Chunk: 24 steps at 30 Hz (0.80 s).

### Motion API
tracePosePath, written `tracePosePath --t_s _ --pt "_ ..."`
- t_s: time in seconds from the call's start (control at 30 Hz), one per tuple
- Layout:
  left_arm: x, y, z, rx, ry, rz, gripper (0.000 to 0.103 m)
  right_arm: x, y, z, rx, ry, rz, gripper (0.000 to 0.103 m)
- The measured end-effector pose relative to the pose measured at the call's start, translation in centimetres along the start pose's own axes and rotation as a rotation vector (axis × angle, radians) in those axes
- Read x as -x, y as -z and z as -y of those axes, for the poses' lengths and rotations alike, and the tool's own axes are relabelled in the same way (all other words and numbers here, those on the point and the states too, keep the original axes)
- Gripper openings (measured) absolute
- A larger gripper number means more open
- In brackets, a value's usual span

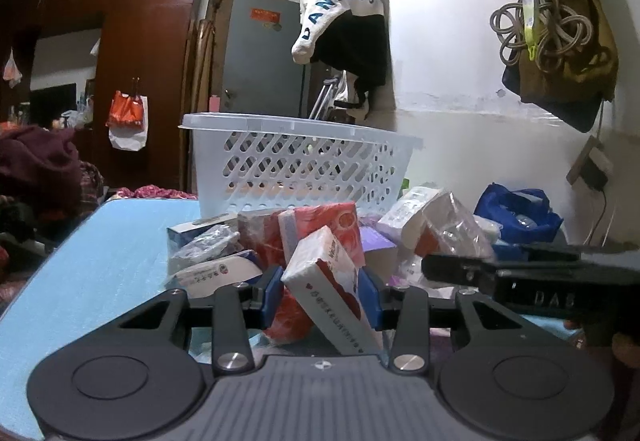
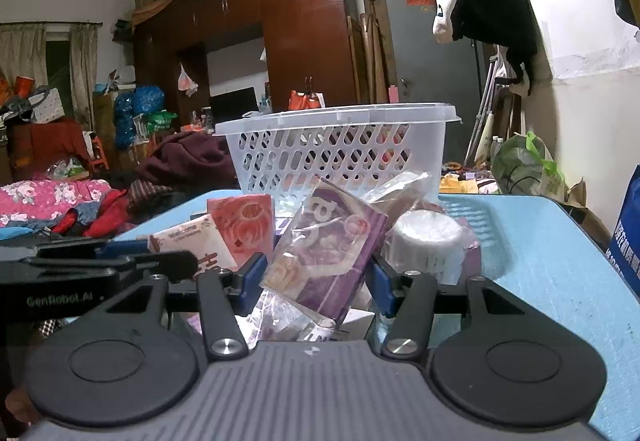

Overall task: Organize objects
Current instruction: 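Grasp the white-and-red box with the left tool while the right tool grasps the purple packaged box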

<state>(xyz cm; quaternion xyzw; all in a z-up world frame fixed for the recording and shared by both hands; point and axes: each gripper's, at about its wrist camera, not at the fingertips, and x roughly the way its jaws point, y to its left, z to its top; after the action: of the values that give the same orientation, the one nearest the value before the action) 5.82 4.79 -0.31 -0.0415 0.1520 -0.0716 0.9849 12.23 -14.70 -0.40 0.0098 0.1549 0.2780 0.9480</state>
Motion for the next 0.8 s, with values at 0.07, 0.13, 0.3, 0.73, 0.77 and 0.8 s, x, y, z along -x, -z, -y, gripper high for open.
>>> tracePosePath --t_s 0.07,0.13,0.3,0.73,0.77,0.8 --pt "-0.1 -0.1 0.0 0.014 0.009 -0.001 0.039 0.0 0.1 -0.1 0.004 -0.002 -0.001 0.057" --pt "-0.2 -0.2 0.1 0.019 0.022 -0.002 0.037 0.1 0.2 -0.1 0.009 -0.001 0.0 0.057" --pt "0.4 -0.5 0.1 0.024 0.03 0.024 0.032 0.3 0.2 -0.1 0.008 -0.001 0.004 0.056" --pt "1.1 -1.4 -0.2 0.036 0.039 0.063 0.031 0.7 -0.4 0.0 0.021 -0.011 0.019 0.055" --pt "1.2 -1.5 -0.2 0.034 0.04 0.067 0.031 0.7 -0.4 0.0 0.023 -0.011 0.02 0.055" --pt "1.4 -1.5 -0.1 0.032 0.041 0.071 0.031 0.8 -0.5 0.0 0.024 -0.011 0.021 0.055"
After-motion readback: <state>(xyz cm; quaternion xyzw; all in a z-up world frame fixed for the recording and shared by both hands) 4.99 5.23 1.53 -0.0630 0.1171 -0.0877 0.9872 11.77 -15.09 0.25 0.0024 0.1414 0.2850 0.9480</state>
